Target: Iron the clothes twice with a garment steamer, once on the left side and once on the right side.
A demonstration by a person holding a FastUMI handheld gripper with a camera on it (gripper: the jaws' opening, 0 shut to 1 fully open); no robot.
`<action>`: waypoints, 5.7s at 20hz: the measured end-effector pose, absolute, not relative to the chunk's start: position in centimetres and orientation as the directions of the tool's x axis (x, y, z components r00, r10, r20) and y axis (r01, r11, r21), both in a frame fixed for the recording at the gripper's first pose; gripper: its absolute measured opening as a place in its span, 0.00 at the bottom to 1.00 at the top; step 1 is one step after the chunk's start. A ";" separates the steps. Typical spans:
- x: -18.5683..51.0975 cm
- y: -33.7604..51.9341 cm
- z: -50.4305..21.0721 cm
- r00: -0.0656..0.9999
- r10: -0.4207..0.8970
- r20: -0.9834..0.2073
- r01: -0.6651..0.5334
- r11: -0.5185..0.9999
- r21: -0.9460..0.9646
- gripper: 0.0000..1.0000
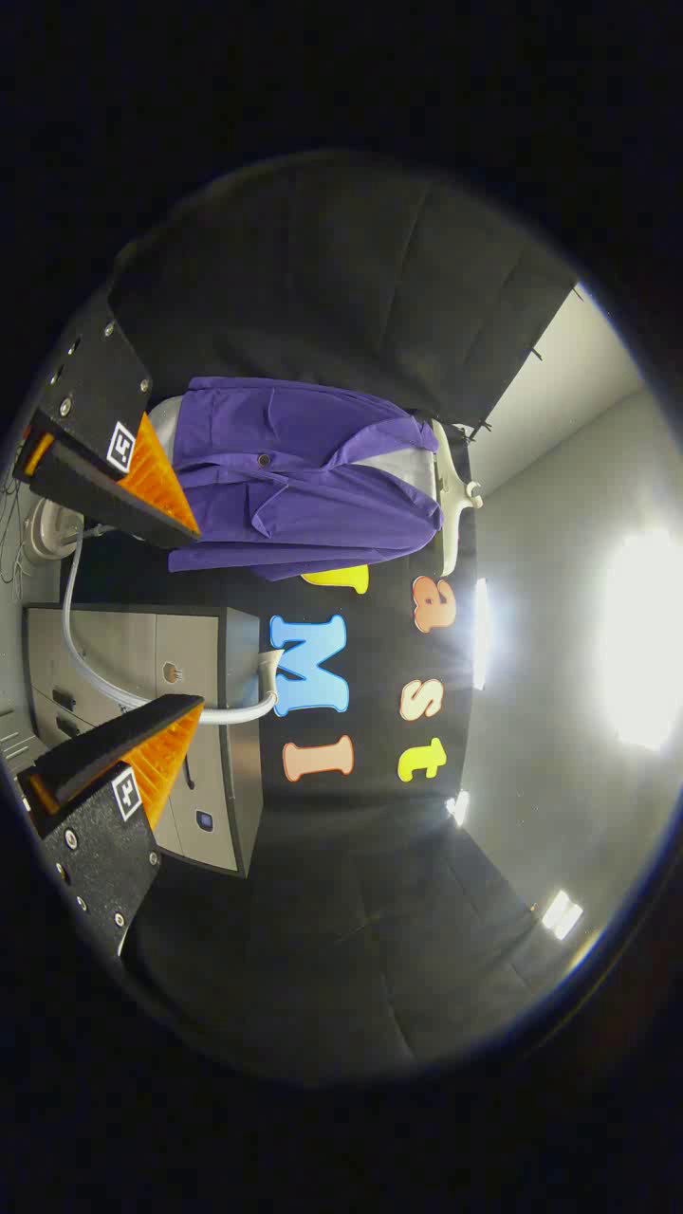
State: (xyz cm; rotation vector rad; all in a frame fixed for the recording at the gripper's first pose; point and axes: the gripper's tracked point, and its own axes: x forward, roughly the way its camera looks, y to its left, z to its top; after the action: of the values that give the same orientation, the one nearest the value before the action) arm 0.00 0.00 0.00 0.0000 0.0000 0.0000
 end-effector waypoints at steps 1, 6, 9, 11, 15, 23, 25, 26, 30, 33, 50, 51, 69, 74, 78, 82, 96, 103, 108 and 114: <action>0.0 0.0 -0.2 1.000 0.001 -0.005 -0.001 1.000 0.005 0.96; 0.0 -0.2 -1.2 1.000 -0.002 -0.022 0.003 1.000 0.019 0.96; 0.0 -0.2 -1.5 1.000 -0.007 -0.027 0.008 1.000 0.025 0.96; -0.1 -0.1 -1.7 0.999 -0.004 -0.033 0.006 0.999 0.033 0.96; -0.3 -0.3 -1.7 1.000 -0.010 -0.027 0.011 1.000 0.023 0.96; -0.3 -0.1 -1.3 1.000 -0.015 -0.026 0.016 0.999 0.028 0.96; -0.3 -0.1 -1.2 1.000 -0.015 -0.027 0.016 1.000 0.023 0.96; -0.3 -0.1 -1.1 1.000 -0.015 -0.027 0.015 1.000 0.022 0.96; 0.4 -0.7 1.2 1.000 -0.026 0.000 0.026 0.999 0.022 0.96; 1.8 -1.6 3.7 0.999 -0.032 0.033 0.031 0.999 0.032 0.96; 17.2 -6.3 14.6 0.988 0.050 0.147 -0.053 0.998 0.021 0.96; 18.4 -6.1 14.9 0.988 0.072 0.140 -0.075 0.997 0.016 0.96; 40.2 -15.4 13.4 0.978 0.179 -0.102 -0.163 0.975 0.153 0.96; 45.8 -15.9 10.3 0.952 0.239 -0.191 -0.190 0.951 0.242 0.95; 49.6 -16.0 7.1 0.921 0.281 -0.269 -0.193 0.930 0.312 0.95; 52.3 -16.2 3.2 0.872 0.316 -0.374 -0.173 0.914 0.367 0.95; 53.1 -14.6 -7.3 0.610 0.521 -0.597 -0.101 0.798 0.594 0.92; 53.3 -14.5 -7.6 0.593 0.605 -0.531 0.011 0.653 0.757 0.47; 53.1 -14.8 -7.5 0.603 0.619 -0.504 0.084 0.578 0.811 0.41; 51.5 -15.4 -4.8 0.687 0.531 -0.496 0.060 0.639 0.767 0.31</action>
State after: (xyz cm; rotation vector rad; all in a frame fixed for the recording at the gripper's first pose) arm 51.50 -15.42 -4.83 0.8499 0.7843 0.3030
